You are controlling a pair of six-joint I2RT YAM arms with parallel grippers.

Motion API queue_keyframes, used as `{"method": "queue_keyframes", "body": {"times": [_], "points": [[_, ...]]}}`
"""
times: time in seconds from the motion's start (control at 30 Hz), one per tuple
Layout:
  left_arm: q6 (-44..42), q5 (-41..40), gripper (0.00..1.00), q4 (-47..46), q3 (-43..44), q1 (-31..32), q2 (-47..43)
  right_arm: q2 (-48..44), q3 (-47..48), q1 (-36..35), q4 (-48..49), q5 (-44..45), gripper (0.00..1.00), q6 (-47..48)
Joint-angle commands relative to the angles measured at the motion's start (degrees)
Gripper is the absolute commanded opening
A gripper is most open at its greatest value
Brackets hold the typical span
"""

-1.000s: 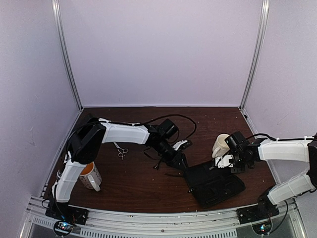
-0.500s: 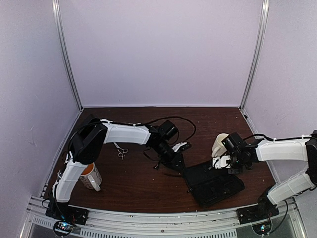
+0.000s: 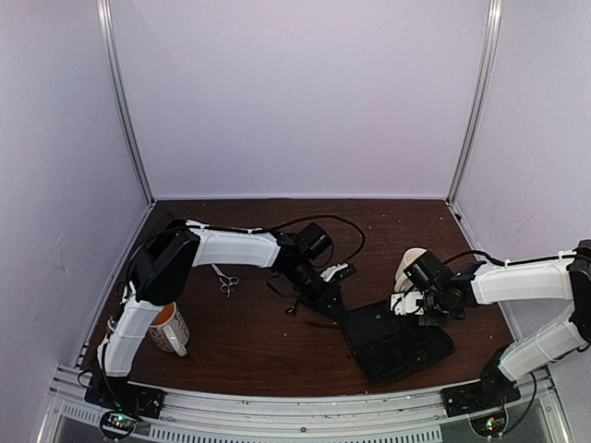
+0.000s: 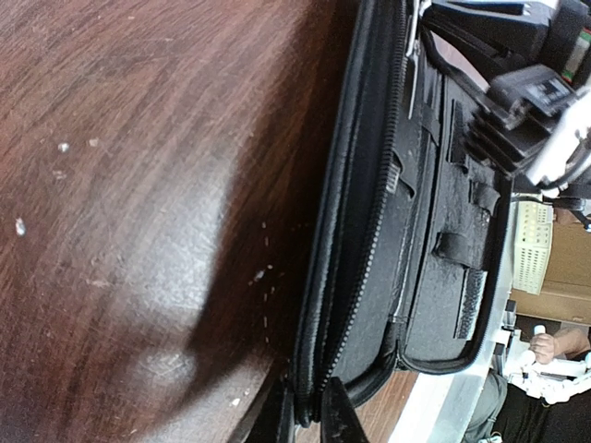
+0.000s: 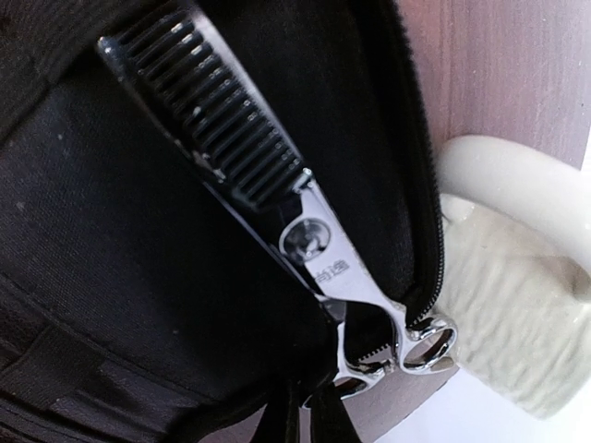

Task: Sort the hair-cutting tools

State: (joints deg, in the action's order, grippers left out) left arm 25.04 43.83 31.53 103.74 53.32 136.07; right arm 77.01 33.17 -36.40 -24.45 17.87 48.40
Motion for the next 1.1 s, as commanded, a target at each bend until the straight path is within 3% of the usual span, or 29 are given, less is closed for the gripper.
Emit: {"method": "queue_keyframes", "body": {"times": [0.0,1.0,1.07], "points": [[-1.0,-1.0,0.0,-2.2,1.1,0.1,-0.9,-2.7,2.2,-2.1,-2.0,2.9,0.0,-5.3],[-3.2,-0.1,0.0,-6.7,-1.0,0.1,-2.9,5.8,7.1,-8.6,-2.4,-9.9,0.0,-8.7],[-3.1,-0.2,0.0,-6.9,-1.1,0.1,-2.9,5.7,6.7,-8.6,-2.3,-10.2,0.04,-9.2]]}}
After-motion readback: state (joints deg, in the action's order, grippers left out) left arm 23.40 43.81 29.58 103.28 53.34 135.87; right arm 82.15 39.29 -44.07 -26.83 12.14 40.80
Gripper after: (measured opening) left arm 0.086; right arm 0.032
